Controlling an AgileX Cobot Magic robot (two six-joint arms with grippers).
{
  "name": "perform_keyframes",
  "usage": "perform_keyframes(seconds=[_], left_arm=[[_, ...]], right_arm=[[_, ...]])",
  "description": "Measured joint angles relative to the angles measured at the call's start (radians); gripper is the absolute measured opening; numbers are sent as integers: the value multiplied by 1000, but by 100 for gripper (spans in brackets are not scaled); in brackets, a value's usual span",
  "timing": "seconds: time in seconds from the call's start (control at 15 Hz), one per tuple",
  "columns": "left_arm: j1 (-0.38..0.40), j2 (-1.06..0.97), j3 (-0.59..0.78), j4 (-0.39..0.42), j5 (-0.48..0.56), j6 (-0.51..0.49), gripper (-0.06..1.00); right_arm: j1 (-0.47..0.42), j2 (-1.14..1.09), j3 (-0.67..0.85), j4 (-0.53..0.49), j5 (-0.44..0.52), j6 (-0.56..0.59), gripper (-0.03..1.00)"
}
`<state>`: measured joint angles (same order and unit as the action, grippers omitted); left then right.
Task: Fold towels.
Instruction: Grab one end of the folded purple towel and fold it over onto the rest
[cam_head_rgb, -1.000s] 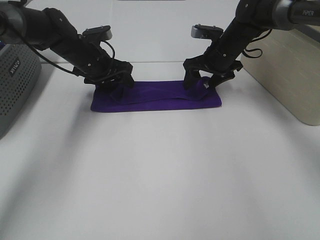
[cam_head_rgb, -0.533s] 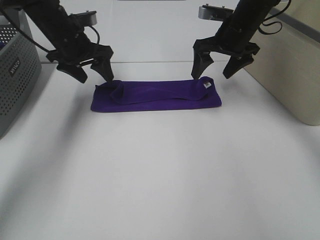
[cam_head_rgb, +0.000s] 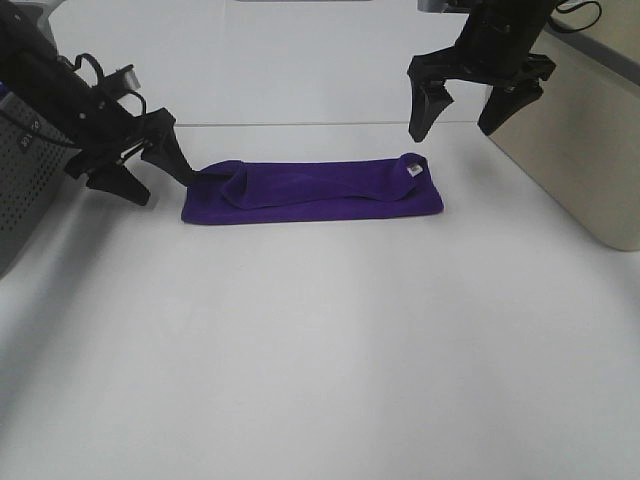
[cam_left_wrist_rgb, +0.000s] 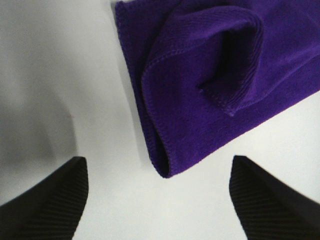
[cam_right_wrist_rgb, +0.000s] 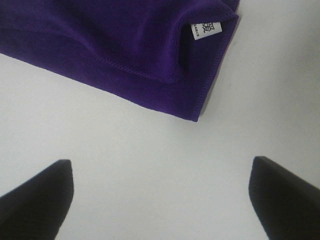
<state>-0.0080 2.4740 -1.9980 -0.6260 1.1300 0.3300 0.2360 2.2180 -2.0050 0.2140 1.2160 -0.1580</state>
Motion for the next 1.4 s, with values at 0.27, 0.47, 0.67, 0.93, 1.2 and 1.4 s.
perform_keyframes(seconds=[0.27, 0.47, 0.67, 0.93, 1.2, 1.4], left_arm=[[1, 52, -13, -56, -4, 8, 71], [-27, 72, -30, -93, -32, 11, 71], [-95, 90, -37, -141, -104, 12, 71], [-180, 133, -70, -216, -159, 11, 67], [-193, 162, -86, -211, -204, -22, 20], [-195, 179, -156, -149, -155, -22, 2]], right_arm=[[0, 0, 0, -5, 0, 14, 92], [0, 0, 0, -7, 0, 14, 92], [0, 0, 0, -7, 0, 14, 92], [0, 0, 0, -7, 0, 14, 92], [0, 0, 0, -7, 0, 14, 92], [0, -1, 0, -7, 0, 16, 92]])
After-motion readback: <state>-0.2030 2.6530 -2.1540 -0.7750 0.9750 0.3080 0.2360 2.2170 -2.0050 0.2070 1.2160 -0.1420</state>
